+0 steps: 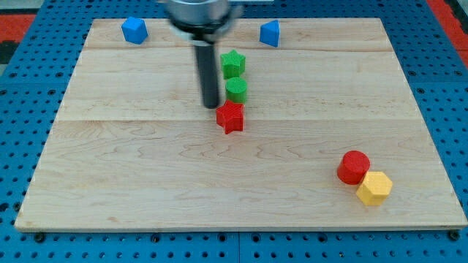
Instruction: Slide the red star diagonally bottom right to the green circle
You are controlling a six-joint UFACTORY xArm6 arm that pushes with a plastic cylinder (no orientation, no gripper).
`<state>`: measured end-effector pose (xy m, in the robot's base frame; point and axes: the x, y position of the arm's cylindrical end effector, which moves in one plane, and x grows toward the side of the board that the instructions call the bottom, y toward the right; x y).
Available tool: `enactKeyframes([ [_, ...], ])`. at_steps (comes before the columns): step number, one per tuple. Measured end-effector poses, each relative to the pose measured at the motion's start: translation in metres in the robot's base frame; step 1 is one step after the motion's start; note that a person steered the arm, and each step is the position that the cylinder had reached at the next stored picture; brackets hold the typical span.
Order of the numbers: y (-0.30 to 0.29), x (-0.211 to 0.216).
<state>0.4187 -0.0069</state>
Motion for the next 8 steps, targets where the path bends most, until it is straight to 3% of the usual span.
enactKeyframes([
  [2,0.045,0.066],
  [4,0.124,0.066],
  [6,-0.012,0.049],
  [7,-0.011,0.08],
  [8,0.055,0.087],
])
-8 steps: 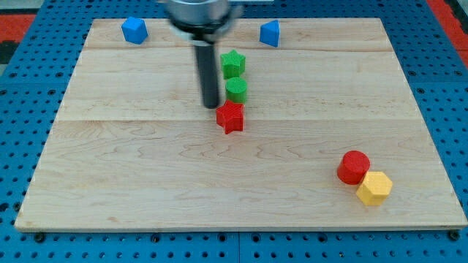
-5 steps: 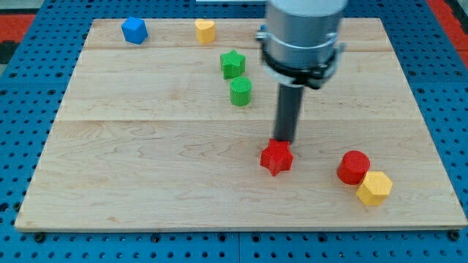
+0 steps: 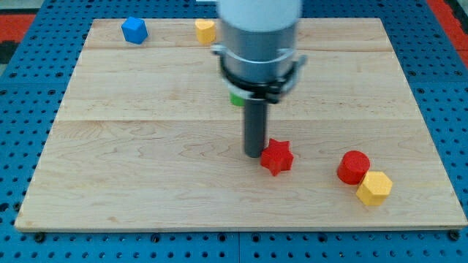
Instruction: Slide the red star diagonally bottom right to the green circle
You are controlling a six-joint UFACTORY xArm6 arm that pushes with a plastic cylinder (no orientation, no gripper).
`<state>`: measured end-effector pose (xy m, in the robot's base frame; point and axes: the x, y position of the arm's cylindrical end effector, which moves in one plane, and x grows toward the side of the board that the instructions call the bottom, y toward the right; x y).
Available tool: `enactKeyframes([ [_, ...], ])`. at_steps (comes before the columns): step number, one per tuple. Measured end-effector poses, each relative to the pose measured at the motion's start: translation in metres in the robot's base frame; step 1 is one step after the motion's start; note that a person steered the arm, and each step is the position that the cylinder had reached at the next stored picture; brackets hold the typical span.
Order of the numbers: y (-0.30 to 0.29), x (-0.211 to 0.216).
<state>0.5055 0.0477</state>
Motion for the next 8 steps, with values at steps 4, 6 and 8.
enactKeyframes([
  [4,0.05,0.011],
  [6,-0.034,-0.006],
  [8,-0.175,-0.089],
])
